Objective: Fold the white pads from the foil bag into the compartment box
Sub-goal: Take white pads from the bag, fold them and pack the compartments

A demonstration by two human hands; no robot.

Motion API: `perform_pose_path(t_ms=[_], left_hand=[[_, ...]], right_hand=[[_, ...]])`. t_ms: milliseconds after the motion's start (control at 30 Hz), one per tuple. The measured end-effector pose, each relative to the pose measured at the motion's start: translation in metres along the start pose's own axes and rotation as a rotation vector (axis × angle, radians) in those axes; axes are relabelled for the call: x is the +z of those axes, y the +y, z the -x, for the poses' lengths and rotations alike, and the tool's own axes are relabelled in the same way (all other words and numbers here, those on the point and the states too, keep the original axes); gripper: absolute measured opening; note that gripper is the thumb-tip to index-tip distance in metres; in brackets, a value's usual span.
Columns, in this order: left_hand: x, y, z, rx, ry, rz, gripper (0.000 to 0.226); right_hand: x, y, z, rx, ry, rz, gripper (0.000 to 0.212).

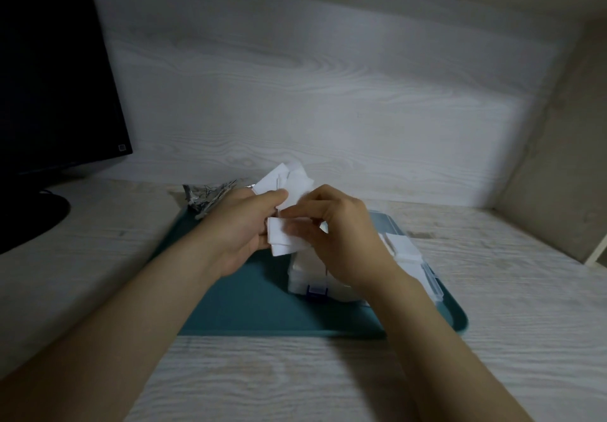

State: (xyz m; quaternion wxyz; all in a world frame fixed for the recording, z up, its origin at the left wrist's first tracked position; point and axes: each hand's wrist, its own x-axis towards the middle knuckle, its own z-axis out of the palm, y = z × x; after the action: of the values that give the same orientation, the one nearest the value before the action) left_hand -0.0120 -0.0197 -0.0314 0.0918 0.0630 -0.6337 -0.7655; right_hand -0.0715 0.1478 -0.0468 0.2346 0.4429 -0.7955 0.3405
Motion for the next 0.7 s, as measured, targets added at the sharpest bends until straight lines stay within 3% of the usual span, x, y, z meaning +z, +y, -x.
perform_pose_path(t_ms=[167,333,533,700], left_hand=[[-0.001,-0.002,-0.001,0.035,0.001,-0.076,0.020],[-0.001,-0.003,-0.002,0.064,-0.001,-0.115,0.024],[0.002,-0.001,0.002,0.144,-0.001,-0.173,0.026],[0.004,-0.003,0.001,0.181,0.041,-0.155,0.027]], right_hand=[[-0.003,-0.005,0.002,-0.097,-0.074,0.069,0.028],[-0.001,-0.010,0.003,0.014,-0.165,0.231,0.033],[-0.005,-0.016,0.006,0.009,-0.266,0.296,0.038],[-0.009,-0.020,0.006,0.035,-0.191,0.173,0.026]])
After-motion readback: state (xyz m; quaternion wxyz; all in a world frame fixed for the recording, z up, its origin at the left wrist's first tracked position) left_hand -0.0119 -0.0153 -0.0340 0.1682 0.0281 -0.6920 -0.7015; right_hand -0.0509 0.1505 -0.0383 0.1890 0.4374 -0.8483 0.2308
